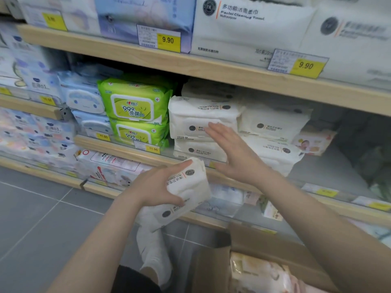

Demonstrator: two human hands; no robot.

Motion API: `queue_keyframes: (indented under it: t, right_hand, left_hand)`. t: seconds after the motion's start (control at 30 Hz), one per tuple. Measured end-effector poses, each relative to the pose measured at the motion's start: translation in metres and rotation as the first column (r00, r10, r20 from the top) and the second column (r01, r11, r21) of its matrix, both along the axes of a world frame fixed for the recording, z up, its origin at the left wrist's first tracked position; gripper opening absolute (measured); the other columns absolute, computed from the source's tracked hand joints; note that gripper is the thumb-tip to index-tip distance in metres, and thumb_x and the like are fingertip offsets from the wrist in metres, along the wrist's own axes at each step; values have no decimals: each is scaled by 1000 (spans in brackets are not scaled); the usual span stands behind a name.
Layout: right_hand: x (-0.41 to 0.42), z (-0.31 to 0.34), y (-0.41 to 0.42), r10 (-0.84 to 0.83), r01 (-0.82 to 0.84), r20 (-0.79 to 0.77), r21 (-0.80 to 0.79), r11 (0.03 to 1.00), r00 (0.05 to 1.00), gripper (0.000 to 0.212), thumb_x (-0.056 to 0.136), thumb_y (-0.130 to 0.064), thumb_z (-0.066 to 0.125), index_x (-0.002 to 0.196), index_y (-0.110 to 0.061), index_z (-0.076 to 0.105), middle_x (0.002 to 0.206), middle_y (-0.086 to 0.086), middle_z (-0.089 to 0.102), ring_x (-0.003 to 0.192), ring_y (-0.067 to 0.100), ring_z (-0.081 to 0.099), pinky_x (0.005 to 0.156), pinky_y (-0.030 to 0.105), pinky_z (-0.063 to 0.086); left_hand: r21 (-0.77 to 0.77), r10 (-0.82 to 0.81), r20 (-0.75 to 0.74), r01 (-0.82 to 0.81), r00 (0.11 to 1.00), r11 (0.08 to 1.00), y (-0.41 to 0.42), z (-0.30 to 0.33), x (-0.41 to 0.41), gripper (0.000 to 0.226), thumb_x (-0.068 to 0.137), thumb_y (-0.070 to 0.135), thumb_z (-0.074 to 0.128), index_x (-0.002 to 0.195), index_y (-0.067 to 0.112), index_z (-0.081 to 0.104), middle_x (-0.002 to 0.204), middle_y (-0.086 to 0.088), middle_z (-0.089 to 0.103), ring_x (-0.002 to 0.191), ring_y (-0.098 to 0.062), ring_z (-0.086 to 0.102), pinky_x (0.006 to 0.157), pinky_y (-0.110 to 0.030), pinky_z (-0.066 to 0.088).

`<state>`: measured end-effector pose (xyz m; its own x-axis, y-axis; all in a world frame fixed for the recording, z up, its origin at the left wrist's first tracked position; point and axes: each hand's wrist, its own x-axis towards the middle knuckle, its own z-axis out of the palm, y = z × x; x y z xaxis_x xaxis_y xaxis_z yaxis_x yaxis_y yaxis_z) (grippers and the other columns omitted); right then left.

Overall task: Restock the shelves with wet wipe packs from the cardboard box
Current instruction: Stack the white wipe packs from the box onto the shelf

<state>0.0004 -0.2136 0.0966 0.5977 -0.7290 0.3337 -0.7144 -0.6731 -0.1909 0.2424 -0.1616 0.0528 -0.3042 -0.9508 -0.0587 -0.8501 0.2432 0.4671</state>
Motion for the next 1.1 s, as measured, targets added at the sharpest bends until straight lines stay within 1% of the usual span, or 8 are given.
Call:
queue_keyframes:
  t: [0.17,0.33,0.57,0.67,0.8,0.9,1.0,1.1]
  right_hand:
    - [-22,-38,63,-252,1,233,733,681,939,129,58,-31,89,147,-43,-4,146,-27,23,135,0,27,113,31,26]
    - [-45,-42,87,-450,-53,406,786,616,796,85,54,-14,90,126,-33,48,115,-15,64,108,4,60,85,20,51]
    - [-88,-42,109,-659,78,504,759,646,559,84,45,-24,94,119,-27,55,108,-11,69,96,5,66,83,29,54]
    - [-106,-40,115,-707,50,563,767,640,428,80,38,-23,94,110,-24,59,103,-4,72,93,14,69,81,37,57]
    - [-118,-43,124,-744,-94,620,780,618,251,75,38,-15,92,107,-19,61,95,0,75,90,22,71,79,42,57]
    - [-123,-44,129,-746,-73,604,788,611,281,87,38,-22,94,117,-17,56,107,4,71,94,17,70,79,35,57]
    - [-129,-27,134,-691,111,528,749,653,494,90,56,-13,90,129,-25,39,126,-8,56,99,-8,58,75,5,46]
    - [-134,-12,132,-591,372,329,533,760,736,121,54,-36,90,147,-35,12,144,-16,28,131,1,28,105,19,29]
  left_hand:
    - [93,-122,-228,146,966,985,11,2,-38,105,44,53,81,131,61,23,139,28,40,128,-2,40,107,-34,37]
    - [148,-115,-296,165,948,975,16,4,-73,103,36,55,83,120,46,24,122,11,51,111,-11,52,97,-38,44]
    - [-120,53,-291,-91,955,989,23,9,-102,120,29,80,69,136,39,35,138,12,45,127,-11,41,108,-40,36]
    - [-60,195,-596,-286,779,956,26,7,-112,127,37,65,80,145,30,23,146,7,32,134,-9,31,110,-32,31]
    - [384,380,-810,-87,446,919,29,1,-130,95,39,60,81,122,29,49,129,0,58,113,-16,58,97,-38,48]
    - [437,428,-817,-70,386,897,30,-5,-139,96,28,70,82,111,27,60,112,0,69,103,-21,66,95,-48,49]
    - [380,384,-840,-89,384,921,30,-3,-145,96,32,59,86,117,23,58,110,2,70,100,-19,67,92,-45,52]
    - [286,285,-865,-60,413,956,32,1,-151,79,39,48,84,110,25,60,104,5,72,95,-14,69,83,-37,56]
